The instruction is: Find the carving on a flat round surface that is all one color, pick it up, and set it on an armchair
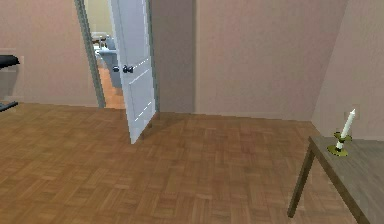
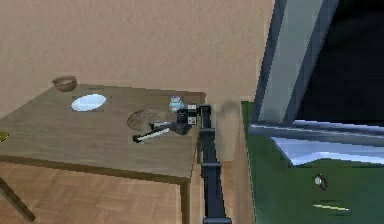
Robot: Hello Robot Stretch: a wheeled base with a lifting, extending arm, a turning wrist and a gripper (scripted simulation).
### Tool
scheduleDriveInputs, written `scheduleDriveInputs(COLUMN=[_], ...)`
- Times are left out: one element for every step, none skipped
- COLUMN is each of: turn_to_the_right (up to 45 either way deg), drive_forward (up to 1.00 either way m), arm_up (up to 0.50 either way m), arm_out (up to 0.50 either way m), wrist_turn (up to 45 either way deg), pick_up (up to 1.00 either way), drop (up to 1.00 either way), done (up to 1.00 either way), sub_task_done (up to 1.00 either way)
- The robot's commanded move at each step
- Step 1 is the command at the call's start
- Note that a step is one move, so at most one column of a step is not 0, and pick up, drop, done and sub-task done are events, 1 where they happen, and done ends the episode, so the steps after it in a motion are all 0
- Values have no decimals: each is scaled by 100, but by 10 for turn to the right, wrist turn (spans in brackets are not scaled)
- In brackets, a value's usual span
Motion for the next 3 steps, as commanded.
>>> scheduleDriveInputs(turn_to_the_right=[0,0,0], drive_forward=[0,0,0], arm_up=[26,0,0], arm_out=[0,0,0], wrist_turn=[0,-450,-210], pick_up=[0,0,0], drop=[0,0,0], done=[0,0,0], sub_task_done=[0,0,0])
